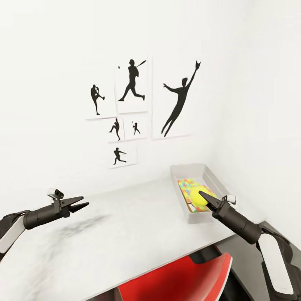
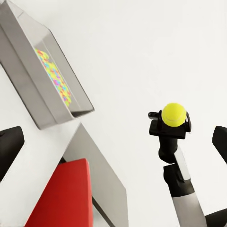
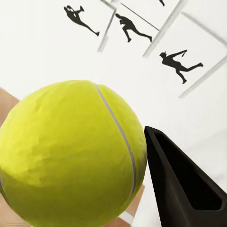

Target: Put all the toys in the child's room - the three board games (two on the bed and one on the table), the two jigsaw puzzles on the table, and the tennis ball on the table - inside the toy box on the table in the child's room.

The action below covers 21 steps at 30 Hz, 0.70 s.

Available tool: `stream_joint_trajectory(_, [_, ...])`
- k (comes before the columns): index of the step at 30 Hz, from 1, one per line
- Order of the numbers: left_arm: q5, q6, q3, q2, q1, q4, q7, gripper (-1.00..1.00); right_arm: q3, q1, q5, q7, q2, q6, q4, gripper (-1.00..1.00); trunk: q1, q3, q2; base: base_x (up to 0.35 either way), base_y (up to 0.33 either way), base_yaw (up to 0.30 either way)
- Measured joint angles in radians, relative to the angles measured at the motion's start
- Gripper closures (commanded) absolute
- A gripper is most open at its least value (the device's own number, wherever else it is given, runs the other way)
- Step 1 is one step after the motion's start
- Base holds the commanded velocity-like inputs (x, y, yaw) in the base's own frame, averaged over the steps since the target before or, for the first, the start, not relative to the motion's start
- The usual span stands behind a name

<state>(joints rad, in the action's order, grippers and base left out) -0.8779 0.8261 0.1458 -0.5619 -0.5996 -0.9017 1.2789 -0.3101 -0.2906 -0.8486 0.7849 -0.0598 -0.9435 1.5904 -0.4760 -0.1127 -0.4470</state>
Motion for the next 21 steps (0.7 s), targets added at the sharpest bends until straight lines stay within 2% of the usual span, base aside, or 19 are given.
stream_joint_trajectory(11, [0.000, -0.001, 0.001, 0.000, 0.000, 0.001, 0.000, -1.00, 0.000, 0.000, 0.000, 0.000, 0.000, 0.000, 0.000, 1.00, 0.000, 0.001, 0.000, 0.072, -0.082, 0.028])
stream_joint_trajectory(21, [0.000, -0.001, 0.000, 0.000, 0.000, 0.001, 0.001, -1.00, -0.002, 0.000, 0.000, 0.000, 0.000, 0.000, 0.000, 1.00, 0.000, 0.001, 0.000, 0.039, -0.026, 0.000])
